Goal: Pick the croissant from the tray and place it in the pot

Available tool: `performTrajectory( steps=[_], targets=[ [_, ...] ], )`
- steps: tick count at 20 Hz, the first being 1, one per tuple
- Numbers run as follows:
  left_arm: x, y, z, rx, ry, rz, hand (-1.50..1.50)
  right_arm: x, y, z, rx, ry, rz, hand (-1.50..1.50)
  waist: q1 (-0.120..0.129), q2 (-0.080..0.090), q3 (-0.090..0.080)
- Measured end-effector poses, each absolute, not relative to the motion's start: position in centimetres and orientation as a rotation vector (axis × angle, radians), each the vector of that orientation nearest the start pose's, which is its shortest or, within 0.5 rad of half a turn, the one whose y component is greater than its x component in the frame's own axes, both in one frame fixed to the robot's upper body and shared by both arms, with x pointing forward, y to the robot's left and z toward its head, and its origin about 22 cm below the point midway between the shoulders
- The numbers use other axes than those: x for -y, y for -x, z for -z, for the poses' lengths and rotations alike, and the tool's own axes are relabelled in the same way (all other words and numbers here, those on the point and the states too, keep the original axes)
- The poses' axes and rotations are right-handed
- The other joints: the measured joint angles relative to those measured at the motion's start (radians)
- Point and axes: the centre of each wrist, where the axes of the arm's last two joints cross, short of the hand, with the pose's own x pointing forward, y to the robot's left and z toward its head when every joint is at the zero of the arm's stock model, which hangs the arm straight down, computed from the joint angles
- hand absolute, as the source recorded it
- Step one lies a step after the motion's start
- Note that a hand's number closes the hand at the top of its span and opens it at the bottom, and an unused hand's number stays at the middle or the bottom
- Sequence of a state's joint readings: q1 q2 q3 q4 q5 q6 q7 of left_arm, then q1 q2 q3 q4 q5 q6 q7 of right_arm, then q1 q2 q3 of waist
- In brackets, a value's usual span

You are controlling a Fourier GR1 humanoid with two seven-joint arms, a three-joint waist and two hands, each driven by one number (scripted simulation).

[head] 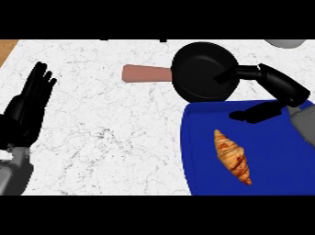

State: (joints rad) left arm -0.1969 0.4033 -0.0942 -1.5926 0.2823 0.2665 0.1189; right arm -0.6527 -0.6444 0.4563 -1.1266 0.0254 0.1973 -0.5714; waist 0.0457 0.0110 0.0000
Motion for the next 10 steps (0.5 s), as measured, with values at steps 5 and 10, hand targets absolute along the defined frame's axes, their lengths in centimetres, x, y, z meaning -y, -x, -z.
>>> performTrajectory(
  steps=[5,10],
  targets=[
    [-27.8,-28.5,-7.9,1.623,-0.178,-0.044,0.0,27.0,-38.0,-12.1,1.967,-0.145,-1.379,-1.5,-0.024,-0.007,0.0],
    [-28.0,-28.2,-7.6,1.612,-0.195,-0.061,0.0,25.0,-37.9,-14.7,1.805,-0.145,-1.625,-1.5,-0.037,-0.013,-0.001]
  ],
)
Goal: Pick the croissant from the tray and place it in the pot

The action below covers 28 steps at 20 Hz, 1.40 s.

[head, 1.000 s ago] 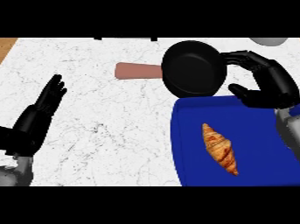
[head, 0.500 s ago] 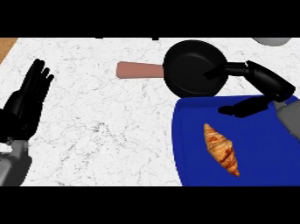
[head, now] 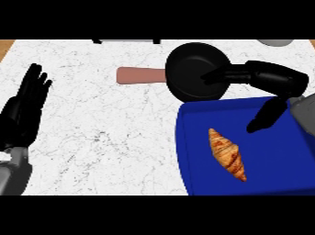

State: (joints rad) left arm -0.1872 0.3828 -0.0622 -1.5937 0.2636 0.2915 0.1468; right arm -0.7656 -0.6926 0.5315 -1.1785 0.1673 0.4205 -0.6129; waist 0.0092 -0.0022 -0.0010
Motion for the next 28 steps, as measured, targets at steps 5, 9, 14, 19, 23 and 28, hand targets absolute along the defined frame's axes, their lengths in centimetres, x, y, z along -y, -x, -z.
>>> performTrajectory(
  steps=[5,9,14,19,23,28],
  targets=[
    [-27.9,-28.2,-7.7,1.608,-0.199,-0.069,0.0,21.7,-36.6,-16.4,1.543,-0.071,-1.934,-1.5,-0.009,-0.006,-0.001],
    [-28.0,-28.1,-8.1,1.607,-0.201,-0.069,0.0,19.0,-34.6,-16.2,1.362,0.025,-2.125,-1.5,-0.015,-0.007,-0.001],
    [-27.9,-28.2,-8.2,1.607,-0.206,-0.08,0.0,16.8,-32.0,-15.1,1.184,0.104,-2.245,-1.5,-0.017,-0.005,0.0],
    [-28.0,-28.6,-7.6,1.61,-0.21,-0.066,0.0,16.0,-29.8,-13.4,1.105,0.13,-2.261,-1.5,-0.014,-0.001,0.001],
    [-28.2,-28.6,-8.6,1.615,-0.21,-0.068,0.0,16.0,-28.5,-12.7,1.066,0.152,-2.264,-1.5,-0.011,0.0,0.001],
    [-27.5,-28.5,-8.5,1.614,-0.197,-0.064,0.0,16.9,-28.4,-11.2,1.018,0.233,-2.276,-1.5,-0.008,0.001,0.001]
  ],
)
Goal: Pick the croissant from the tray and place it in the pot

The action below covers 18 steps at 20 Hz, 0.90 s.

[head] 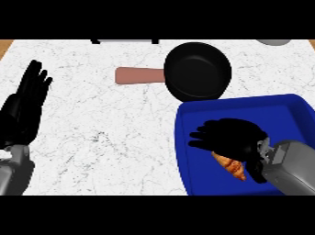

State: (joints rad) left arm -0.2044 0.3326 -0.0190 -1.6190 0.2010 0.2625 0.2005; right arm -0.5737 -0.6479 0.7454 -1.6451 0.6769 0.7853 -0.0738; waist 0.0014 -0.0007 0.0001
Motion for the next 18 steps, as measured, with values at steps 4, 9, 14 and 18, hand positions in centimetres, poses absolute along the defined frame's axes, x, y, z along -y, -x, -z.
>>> performTrajectory(
  steps=[4,9,14,18],
  targets=[
    [-27.5,-27.9,-8.4,1.614,-0.196,-0.067,0.0,16.4,-28.5,-9.4,1.01,0.3,-2.275,-1.5,0.003,0.001,0.0],
    [-28.1,-28.1,-8.5,1.61,-0.198,-0.063,0.0,17.0,-28.8,-8.7,1.006,0.299,-2.273,-1.5,0.002,0.001,0.0],
    [-28.1,-28.4,-8.2,1.614,-0.196,-0.064,0.0,16.9,-29.0,-7.5,1.002,0.323,-2.285,-1.5,0.001,0.001,0.0],
    [-28.5,-28.9,-8.4,1.611,-0.192,-0.07,0.0,17.2,-29.8,-6.2,0.985,0.357,-2.281,-1.5,0.002,0.001,0.0]
  ],
)
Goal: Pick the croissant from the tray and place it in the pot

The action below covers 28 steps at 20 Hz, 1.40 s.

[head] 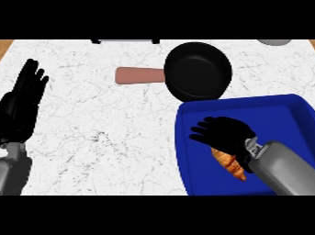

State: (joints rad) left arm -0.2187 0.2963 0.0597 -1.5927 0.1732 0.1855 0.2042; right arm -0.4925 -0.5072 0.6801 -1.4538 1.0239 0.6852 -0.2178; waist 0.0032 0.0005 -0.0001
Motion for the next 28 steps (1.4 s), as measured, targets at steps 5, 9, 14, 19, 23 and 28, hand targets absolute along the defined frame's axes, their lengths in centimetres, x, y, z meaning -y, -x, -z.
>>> performTrajectory(
  steps=[5,9,14,19,23,28],
  targets=[
    [-28.1,-28.1,-8.3,1.617,-0.197,-0.062,0.0,17.6,-30.1,-4.7,0.986,0.354,-2.304,1.5,0.002,-0.002,-0.001],
    [-27.4,-28.3,-8.4,1.613,-0.194,-0.062,0.0,17.3,-30.2,-4.2,1.055,0.347,-2.384,1.5,0.005,-0.008,-0.003],
    [-27.7,-28.5,-7.8,1.608,-0.197,-0.061,0.0,17.4,-30.4,-3.9,1.089,0.337,-2.417,1.5,0.004,-0.012,-0.004],
    [-28.3,-27.9,-8.1,1.609,-0.194,-0.066,0.0,15.9,-30.2,-4.0,1.119,0.345,-2.339,1.5,0.001,-0.013,-0.005],
    [-28.2,-27.9,-8.1,1.607,-0.199,-0.069,0.0,11.1,-29.6,-3.9,1.201,0.362,-2.039,1.5,-0.008,-0.01,-0.004],
    [-27.8,-28.2,-8.3,1.61,-0.182,-0.054,0.0,8.6,-29.0,-4.9,1.263,0.441,-1.724,1.5,0.021,-0.004,0.0]
  ],
)
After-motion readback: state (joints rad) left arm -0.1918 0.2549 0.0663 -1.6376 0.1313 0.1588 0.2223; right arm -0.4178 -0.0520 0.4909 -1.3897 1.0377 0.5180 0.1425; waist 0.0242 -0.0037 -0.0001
